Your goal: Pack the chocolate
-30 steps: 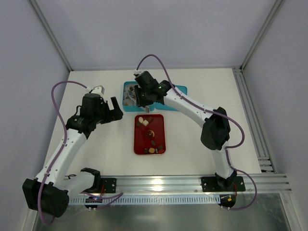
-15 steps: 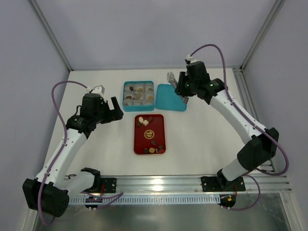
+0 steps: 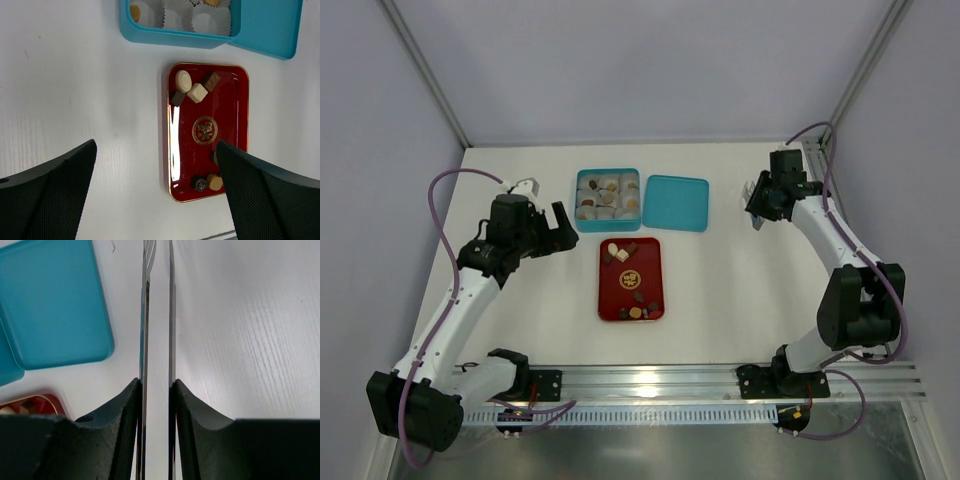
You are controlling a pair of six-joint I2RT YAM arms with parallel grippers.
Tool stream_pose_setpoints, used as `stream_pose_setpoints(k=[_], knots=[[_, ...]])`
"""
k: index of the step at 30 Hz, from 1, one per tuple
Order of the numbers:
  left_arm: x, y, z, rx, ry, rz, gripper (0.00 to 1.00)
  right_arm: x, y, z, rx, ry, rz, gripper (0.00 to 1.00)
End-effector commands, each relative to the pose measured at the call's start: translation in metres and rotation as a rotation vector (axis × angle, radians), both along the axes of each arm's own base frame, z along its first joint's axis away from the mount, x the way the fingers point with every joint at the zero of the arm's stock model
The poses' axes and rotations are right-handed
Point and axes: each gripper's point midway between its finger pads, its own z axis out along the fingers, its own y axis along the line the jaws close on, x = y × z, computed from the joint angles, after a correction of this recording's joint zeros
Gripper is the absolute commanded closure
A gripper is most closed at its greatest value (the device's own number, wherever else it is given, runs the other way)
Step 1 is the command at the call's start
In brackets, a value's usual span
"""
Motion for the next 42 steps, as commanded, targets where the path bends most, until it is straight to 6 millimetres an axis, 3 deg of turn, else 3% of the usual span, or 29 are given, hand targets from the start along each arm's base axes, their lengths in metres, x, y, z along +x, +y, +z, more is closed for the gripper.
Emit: stream_pose_setpoints(k=[1, 7, 20, 31, 42], knots=[[0.0, -0.003, 0.008, -0.026, -0.033, -0.01, 0.0, 0.027, -0.009, 0.007, -0.02, -0.078, -0.017, 0.65], [-0.001, -0.004, 0.01, -0.034, -0.039, -0.017, 0.0, 0.039, -0.016, -0.023, -0.043, -0.025, -0.036, 0.65], [-0.003, -0.006, 0.014, -0.049, -0.051, -0.028, 0.0, 0.043, -0.026, -0.081, -0.1, 0.128, -0.041, 0.55], [-0.004, -0.007, 0.014, -0.05, -0.051, -0.03, 0.0, 0.042, -0.026, -0.105, -0.11, 0.205, -0.026, 0.46], [-0.003, -0.006, 0.013, -0.048, -0.048, -0.028, 0.0, 0.033, -0.026, -0.115, -0.11, 0.234, -0.027, 0.37]])
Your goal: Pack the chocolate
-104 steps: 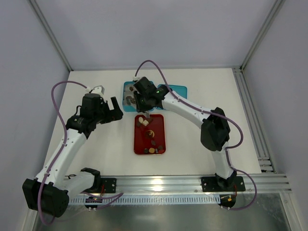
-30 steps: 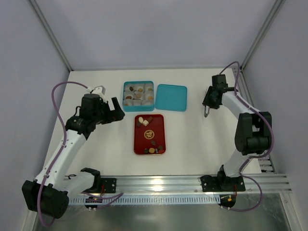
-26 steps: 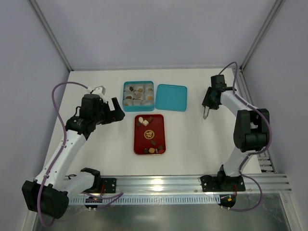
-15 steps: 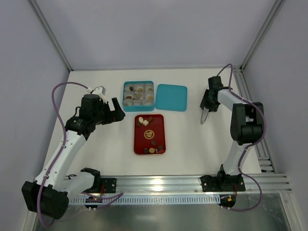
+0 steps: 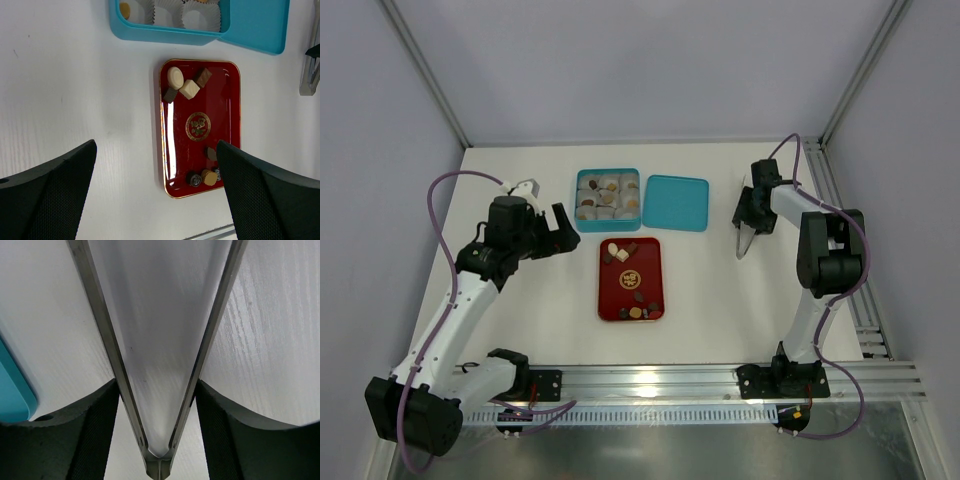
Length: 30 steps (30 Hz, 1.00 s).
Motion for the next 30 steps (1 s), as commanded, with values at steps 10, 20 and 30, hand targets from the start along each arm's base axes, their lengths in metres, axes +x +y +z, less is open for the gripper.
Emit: stream_pose_setpoints(k=[10, 20, 30], knots=[[0.002, -0.001, 0.008, -0.018, -0.037, 0.001, 0.0, -0.003, -0.006, 0.008, -0.017, -0.01, -0.007, 0.2], [0.003, -0.001, 0.01, -0.018, -0.044, 0.001, 0.0, -0.012, -0.006, 0.026, -0.011, -0.036, -0.015, 0.13], [0.003, -0.002, 0.01, -0.02, -0.042, -0.001, 0.0, -0.03, -0.006, 0.051, 0.006, -0.094, -0.03, 0.09]])
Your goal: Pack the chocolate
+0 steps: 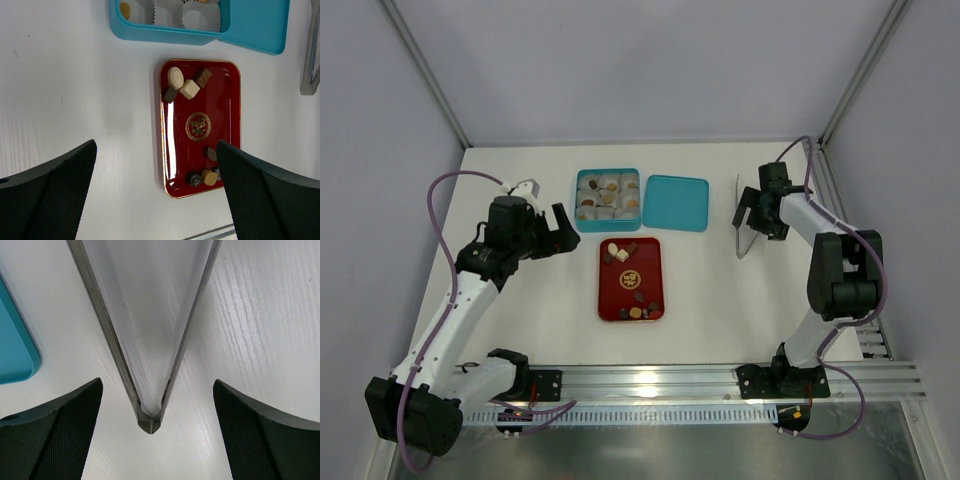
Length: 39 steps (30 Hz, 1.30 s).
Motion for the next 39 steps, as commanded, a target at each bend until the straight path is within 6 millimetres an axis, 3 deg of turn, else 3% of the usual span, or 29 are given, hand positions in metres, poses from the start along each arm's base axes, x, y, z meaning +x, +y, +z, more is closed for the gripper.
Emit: stream_pose_setpoints(k=[1, 6, 8, 9, 11, 12, 13, 15, 17, 19, 20, 21, 23, 27, 33, 39], knots=[[0.003, -0.002, 0.009, -0.02, -0.04, 0.0, 0.0, -0.002, -0.002, 0.025, 0.011, -0.071, -0.019, 0.09], [0.004, -0.001, 0.008, -0.017, -0.038, 0.003, 0.0, -0.003, 0.006, 0.052, 0.029, -0.137, -0.007, 0.09], [0.004, 0.0, 0.008, -0.015, -0.037, 0.005, 0.0, 0.004, 0.022, 0.06, 0.029, -0.153, 0.036, 0.09], [0.005, -0.001, 0.008, -0.014, -0.038, 0.005, 0.0, 0.016, 0.03, 0.077, 0.022, -0.19, 0.057, 0.11], [0.005, 0.0, 0.007, -0.01, -0.033, 0.007, 0.0, 0.023, 0.05, 0.073, 0.001, -0.161, 0.108, 0.14], [0.006, 0.0, 0.006, -0.009, -0.03, 0.006, 0.0, 0.035, 0.057, 0.087, 0.002, -0.189, 0.123, 0.2], [0.006, 0.0, 0.006, -0.008, -0.031, 0.007, 0.0, 0.042, 0.065, 0.074, 0.004, -0.156, 0.14, 0.23], [0.006, 0.0, 0.005, -0.006, -0.03, 0.007, 0.0, 0.061, 0.075, 0.078, 0.031, -0.156, 0.158, 0.35], [0.007, 0.0, 0.006, -0.009, -0.035, 0.004, 0.0, 0.072, 0.079, 0.054, 0.029, -0.102, 0.171, 0.42], [0.008, -0.003, 0.006, -0.019, -0.034, -0.009, 0.0, 0.085, 0.082, 0.052, 0.028, -0.109, 0.181, 0.45], [0.008, -0.008, 0.006, -0.035, -0.031, -0.026, 0.0, 0.089, 0.081, 0.033, 0.022, -0.069, 0.182, 0.48], [0.008, -0.011, 0.007, -0.046, -0.03, -0.038, 0.0, 0.094, 0.083, 0.033, 0.025, -0.068, 0.189, 0.5], [0.011, -0.015, 0.01, -0.062, -0.03, -0.053, 0.0, 0.098, 0.087, 0.018, 0.038, -0.044, 0.204, 0.52], [0.014, -0.025, 0.022, -0.099, -0.05, -0.093, 0.0, 0.107, 0.095, 0.006, 0.062, -0.045, 0.213, 0.53], [0.018, -0.032, 0.031, -0.127, -0.06, -0.115, 0.0, 0.107, 0.097, 0.0, 0.074, -0.043, 0.21, 0.53], [0.02, -0.037, 0.033, -0.145, -0.063, -0.129, 0.0, 0.106, 0.095, 0.015, 0.077, -0.071, 0.195, 0.53]])
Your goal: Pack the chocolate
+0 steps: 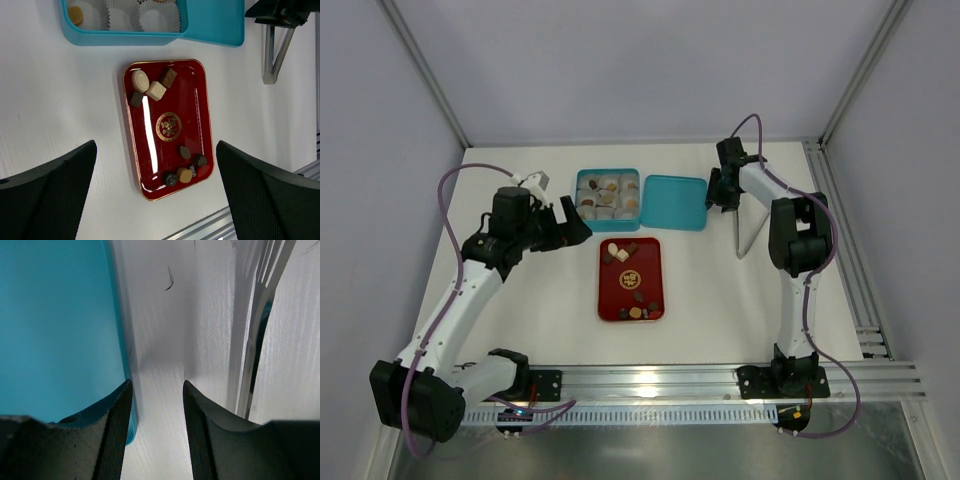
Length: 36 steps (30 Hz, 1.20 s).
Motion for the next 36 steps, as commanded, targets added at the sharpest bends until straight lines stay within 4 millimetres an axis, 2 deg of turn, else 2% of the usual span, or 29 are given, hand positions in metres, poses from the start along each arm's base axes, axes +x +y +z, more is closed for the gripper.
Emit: stream_pose_setpoints(k=[1, 9, 13, 18, 23, 25, 29, 36], knots=[[0.011, -0.008, 0.025, -0.045, -0.07, -0.025, 0.0, 0.012, 0.006, 0.04, 0.034, -0.098, 0.002, 0.53], [0.014, -0.013, 0.029, -0.061, -0.075, -0.039, 0.0, 0.017, 0.021, 0.041, 0.05, -0.109, 0.027, 0.53], [0.016, -0.015, 0.03, -0.067, -0.074, -0.04, 0.0, 0.015, 0.017, 0.039, 0.032, -0.104, 0.009, 0.55], [0.016, -0.015, 0.028, -0.065, -0.07, -0.042, 0.0, 0.012, 0.01, 0.051, 0.013, -0.134, -0.018, 0.56], [0.017, -0.016, 0.028, -0.067, -0.069, -0.042, 0.0, 0.014, 0.019, 0.067, 0.051, -0.17, 0.0, 0.56], [0.017, -0.016, 0.028, -0.067, -0.069, -0.042, 0.0, 0.016, 0.022, 0.067, 0.055, -0.175, 0.013, 0.56], [0.02, -0.017, 0.028, -0.071, -0.066, -0.041, 0.0, 0.019, 0.031, 0.057, 0.059, -0.151, 0.038, 0.56], [0.026, -0.028, 0.025, -0.1, -0.048, -0.06, 0.0, 0.022, 0.035, 0.031, 0.054, -0.113, 0.049, 0.57]])
